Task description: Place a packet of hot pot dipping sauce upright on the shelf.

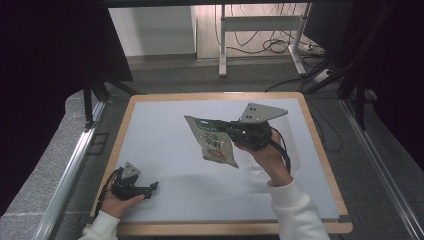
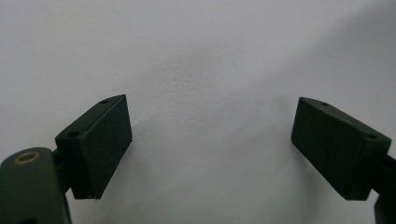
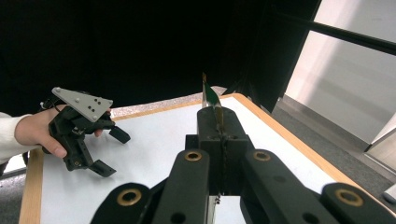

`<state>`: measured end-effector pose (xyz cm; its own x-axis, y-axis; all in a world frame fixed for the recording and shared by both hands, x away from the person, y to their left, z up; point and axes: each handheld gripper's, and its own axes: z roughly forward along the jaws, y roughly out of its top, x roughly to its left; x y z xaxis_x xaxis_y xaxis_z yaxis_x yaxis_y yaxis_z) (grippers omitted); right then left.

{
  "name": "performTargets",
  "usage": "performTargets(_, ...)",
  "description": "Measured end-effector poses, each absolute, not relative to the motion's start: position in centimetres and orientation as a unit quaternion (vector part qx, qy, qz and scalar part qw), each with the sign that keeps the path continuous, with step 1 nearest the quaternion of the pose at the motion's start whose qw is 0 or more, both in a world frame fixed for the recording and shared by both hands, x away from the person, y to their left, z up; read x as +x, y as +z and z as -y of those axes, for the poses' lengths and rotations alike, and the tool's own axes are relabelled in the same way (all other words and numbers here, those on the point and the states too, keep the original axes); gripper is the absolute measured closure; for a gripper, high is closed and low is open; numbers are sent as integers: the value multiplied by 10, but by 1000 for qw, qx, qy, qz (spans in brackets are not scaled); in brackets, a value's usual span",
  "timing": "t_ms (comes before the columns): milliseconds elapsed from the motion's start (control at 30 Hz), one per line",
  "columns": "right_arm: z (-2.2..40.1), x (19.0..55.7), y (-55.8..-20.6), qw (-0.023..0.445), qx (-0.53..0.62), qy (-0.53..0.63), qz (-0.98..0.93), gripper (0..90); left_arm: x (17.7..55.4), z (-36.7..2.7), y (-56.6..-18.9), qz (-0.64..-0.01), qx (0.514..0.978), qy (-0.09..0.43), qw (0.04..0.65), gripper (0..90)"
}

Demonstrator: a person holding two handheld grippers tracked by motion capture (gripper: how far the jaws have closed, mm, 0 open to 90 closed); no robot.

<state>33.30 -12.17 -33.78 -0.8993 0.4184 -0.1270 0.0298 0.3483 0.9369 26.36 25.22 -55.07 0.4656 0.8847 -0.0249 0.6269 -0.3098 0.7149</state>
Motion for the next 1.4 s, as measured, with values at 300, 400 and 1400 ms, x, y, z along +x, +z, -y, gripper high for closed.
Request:
performTargets(300,124,334,-336,178,142,559,-797,897,264,-252,-551,-480,787,190,336,122)
performTargets(400,125,335,-334,179,142,563,-795,897,264,-252,-551,-480,788,189,336,122)
performTargets(1400,172,356,-331,196,189,567,-777,898,264,-251,-552,-483,787,192,332,120)
